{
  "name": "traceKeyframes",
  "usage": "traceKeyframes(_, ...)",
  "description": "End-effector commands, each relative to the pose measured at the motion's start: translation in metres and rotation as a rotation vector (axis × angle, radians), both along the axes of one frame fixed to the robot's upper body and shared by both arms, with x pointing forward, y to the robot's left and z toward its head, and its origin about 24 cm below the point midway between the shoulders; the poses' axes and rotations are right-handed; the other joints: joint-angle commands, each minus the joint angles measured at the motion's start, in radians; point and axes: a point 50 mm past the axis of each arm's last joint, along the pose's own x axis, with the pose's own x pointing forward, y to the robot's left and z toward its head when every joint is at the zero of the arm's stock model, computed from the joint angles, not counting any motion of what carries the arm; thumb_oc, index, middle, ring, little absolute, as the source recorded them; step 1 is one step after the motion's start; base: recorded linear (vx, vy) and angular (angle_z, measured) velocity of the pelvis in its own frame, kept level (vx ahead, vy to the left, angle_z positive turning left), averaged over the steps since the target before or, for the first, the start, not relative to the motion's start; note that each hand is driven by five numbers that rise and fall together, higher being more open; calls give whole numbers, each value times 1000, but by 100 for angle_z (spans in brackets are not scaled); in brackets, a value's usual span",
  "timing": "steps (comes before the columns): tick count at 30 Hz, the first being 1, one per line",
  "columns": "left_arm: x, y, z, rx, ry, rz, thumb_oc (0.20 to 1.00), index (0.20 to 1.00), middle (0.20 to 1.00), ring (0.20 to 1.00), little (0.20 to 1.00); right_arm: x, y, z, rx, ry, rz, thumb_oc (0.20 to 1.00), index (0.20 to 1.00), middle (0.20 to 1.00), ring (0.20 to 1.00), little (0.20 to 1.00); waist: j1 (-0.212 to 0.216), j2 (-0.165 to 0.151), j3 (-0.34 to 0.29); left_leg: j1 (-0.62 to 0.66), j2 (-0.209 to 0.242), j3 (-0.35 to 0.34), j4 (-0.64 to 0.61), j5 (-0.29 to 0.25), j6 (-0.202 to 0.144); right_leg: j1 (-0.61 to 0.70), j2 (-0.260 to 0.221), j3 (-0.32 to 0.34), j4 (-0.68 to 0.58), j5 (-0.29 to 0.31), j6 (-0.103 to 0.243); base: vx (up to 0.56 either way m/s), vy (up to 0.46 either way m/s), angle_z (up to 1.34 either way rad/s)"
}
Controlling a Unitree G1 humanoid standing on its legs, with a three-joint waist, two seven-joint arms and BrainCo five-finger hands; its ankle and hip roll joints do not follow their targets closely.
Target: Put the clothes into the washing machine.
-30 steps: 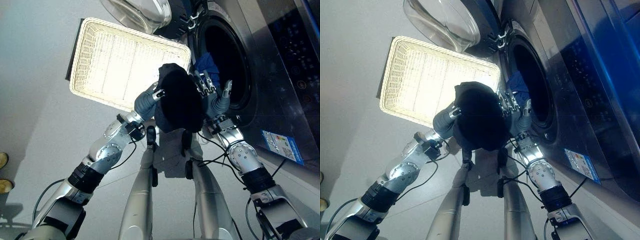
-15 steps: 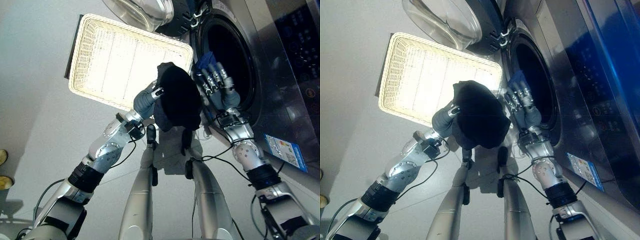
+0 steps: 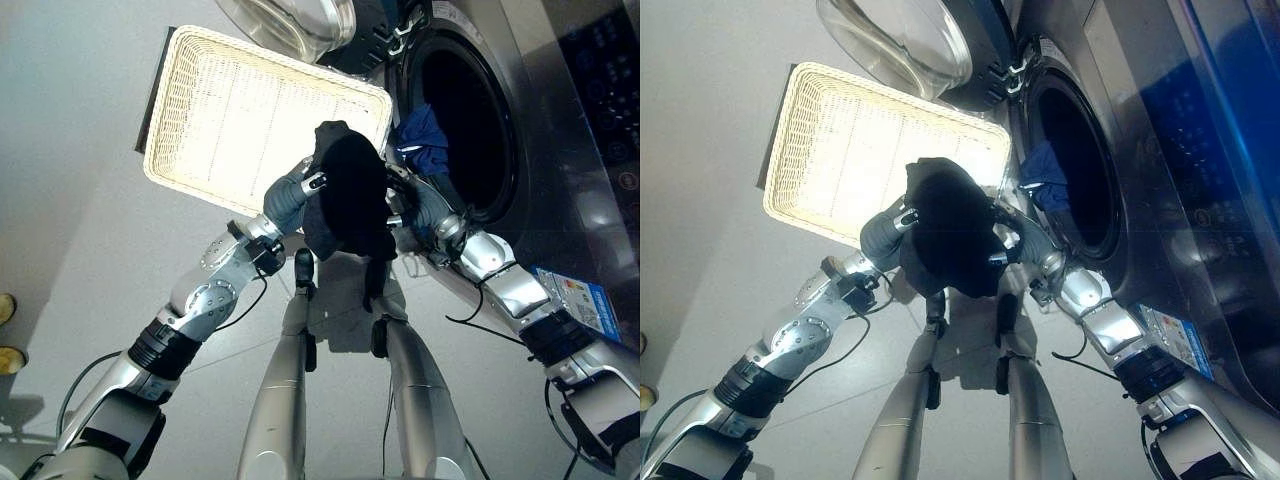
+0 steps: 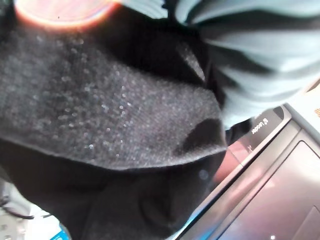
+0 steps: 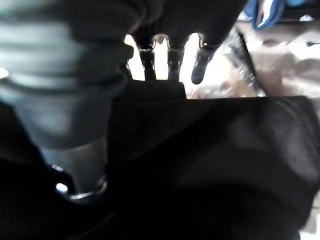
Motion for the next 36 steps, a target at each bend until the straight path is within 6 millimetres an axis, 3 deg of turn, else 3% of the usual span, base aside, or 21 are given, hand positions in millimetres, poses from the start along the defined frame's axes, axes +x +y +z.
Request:
traceKeyframes(1, -14, -13, 30, -55, -135, -78, 200, 200, 200, 200, 200, -11, 5, 33, -97, -62, 147, 1000, 1000, 1000, 1000, 1000, -17, 7, -18, 22, -82, 40, 56, -81, 42, 91, 8, 43, -206, 156, 106, 4, -10, 7)
traceKeyframes(8, -14, -19, 25, -34, -91, -97, 200, 200, 200, 200, 200, -24, 27, 32, -15, 32, 348, 1000, 1000, 1000, 1000, 1000, -21, 2, -18, 22, -79, 42, 54, -82, 42, 89, 11, 46, -213, 161, 110, 2, -6, 2)
traceKeyframes(19, -17, -41, 13, 2, -42, -209, 200, 200, 200, 200, 200, -35, 67, 12, 89, 259, 602, 1000, 1000, 1000, 1000, 1000, -23, 10, -18, 14, -79, 49, 45, -75, 44, 83, 10, 52, -230, 172, 107, 0, 0, 0)
traceKeyframes(21, -20, -53, 7, -2, 5, -282, 200, 200, 200, 200, 200, -40, 82, 4, 190, 352, 685, 1000, 1000, 1000, 1000, 1000, -24, 13, -18, 13, -79, 55, 42, -72, 45, 85, 8, 53, -242, 178, 104, 0, 0, 0)
traceKeyframes(28, -22, -64, -4, -27, 84, -336, 200, 200, 200, 200, 200, -48, 100, -9, 444, 527, 830, 1000, 1000, 1000, 1000, 1000, -26, 16, -18, 10, -85, 62, 44, -73, 47, 83, 2, 46, -257, 192, 104, 0, 0, 0)
traceKeyframes(29, -22, -65, -6, -44, 105, -345, 200, 200, 200, 200, 200, -51, 103, -11, 491, 556, 860, 580, 580, 580, 580, 580, -25, 16, -18, 8, -85, 65, 42, -72, 47, 82, 0, 44, -261, 195, 105, 0, 0, 0)
traceKeyframes(31, -21, -64, -12, -57, 124, -328, 200, 200, 200, 200, 200, -54, 106, -16, 602, 612, 908, 200, 200, 200, 200, 200, -25, 18, -18, 7, -86, 72, 37, -70, 47, 81, -3, 37, -270, 201, 106, 4, 43, -1)
traceKeyframes(36, -16, -56, -19, -60, 123, -216, 200, 200, 200, 200, 200, -56, 105, -23, 621, 592, 866, 200, 200, 200, 200, 200, -21, 21, -18, 0, -84, 80, 27, -62, 47, 75, -9, 25, -283, 213, 109, 4, 26, -6)
